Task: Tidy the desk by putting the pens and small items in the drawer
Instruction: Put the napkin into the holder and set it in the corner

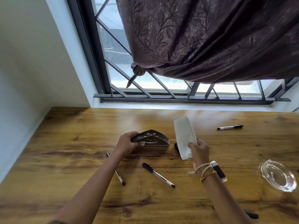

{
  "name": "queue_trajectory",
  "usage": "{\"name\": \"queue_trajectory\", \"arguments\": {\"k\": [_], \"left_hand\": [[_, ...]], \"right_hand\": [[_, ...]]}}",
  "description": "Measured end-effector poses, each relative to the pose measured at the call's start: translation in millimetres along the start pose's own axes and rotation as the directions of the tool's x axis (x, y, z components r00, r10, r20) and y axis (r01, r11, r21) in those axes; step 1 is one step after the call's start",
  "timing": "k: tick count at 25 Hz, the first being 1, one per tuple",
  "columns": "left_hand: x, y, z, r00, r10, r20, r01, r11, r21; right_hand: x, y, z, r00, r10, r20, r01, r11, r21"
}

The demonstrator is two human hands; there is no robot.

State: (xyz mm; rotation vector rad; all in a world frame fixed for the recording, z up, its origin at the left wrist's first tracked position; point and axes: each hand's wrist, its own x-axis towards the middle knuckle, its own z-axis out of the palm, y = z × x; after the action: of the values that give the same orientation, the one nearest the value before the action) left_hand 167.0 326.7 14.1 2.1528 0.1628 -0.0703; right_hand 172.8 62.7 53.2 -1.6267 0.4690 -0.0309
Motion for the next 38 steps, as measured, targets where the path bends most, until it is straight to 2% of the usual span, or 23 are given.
{"name": "queue_trajectory", "arguments": {"k": [4, 7, 11, 16, 20, 23, 26, 29, 33, 38], "left_hand": [[-16, -5, 3, 1.000, -0.007, 0.003, 0.007, 1.000, -0.018], [-20, -8, 3, 1.000, 0.004, -0.012, -0.004, 1.000, -0.027], [-20, -14, 3, 0.999, -0.038, -0.006, 0.037, 0.999, -0.022], [-17, -15, -1, 0.995, -0.090, 0.047, 0.091, 0.996, -0.021], [-21, 1, -10, 0.992, -0.079, 0.103, 0.098, 0.975, -0.199], [-22, 24, -22, 0.995, 0.035, 0.092, -0.005, 0.954, -0.298], [-21, 31, -26, 0.998, 0.065, -0.023, -0.069, 0.957, -0.283], [-21, 22, -22, 0.991, 0.056, -0.125, -0.077, 0.982, -0.173], [-28, 11, -15, 0.986, 0.059, -0.159, -0.071, 0.995, -0.075], [-31, 1, -10, 0.984, 0.055, -0.172, -0.065, 0.996, -0.057]], "right_hand": [[3, -1, 3, 0.998, -0.033, 0.062, 0.038, 0.996, -0.075], [2, -10, 6, 0.976, -0.127, 0.179, 0.153, 0.978, -0.144], [0, -36, 18, 0.870, -0.286, 0.402, 0.397, 0.889, -0.227], [3, -52, 40, 0.723, -0.308, 0.619, 0.552, 0.797, -0.247], [8, -47, 52, 0.636, -0.315, 0.705, 0.660, 0.695, -0.285], [10, -45, 56, 0.602, -0.311, 0.735, 0.713, 0.624, -0.320], [10, -43, 57, 0.586, -0.284, 0.759, 0.729, 0.594, -0.341], [8, -39, 55, 0.608, -0.318, 0.727, 0.738, 0.564, -0.371], [8, -27, 49, 0.626, -0.374, 0.684, 0.761, 0.485, -0.431], [9, -16, 43, 0.680, -0.380, 0.628, 0.717, 0.524, -0.459]]}}
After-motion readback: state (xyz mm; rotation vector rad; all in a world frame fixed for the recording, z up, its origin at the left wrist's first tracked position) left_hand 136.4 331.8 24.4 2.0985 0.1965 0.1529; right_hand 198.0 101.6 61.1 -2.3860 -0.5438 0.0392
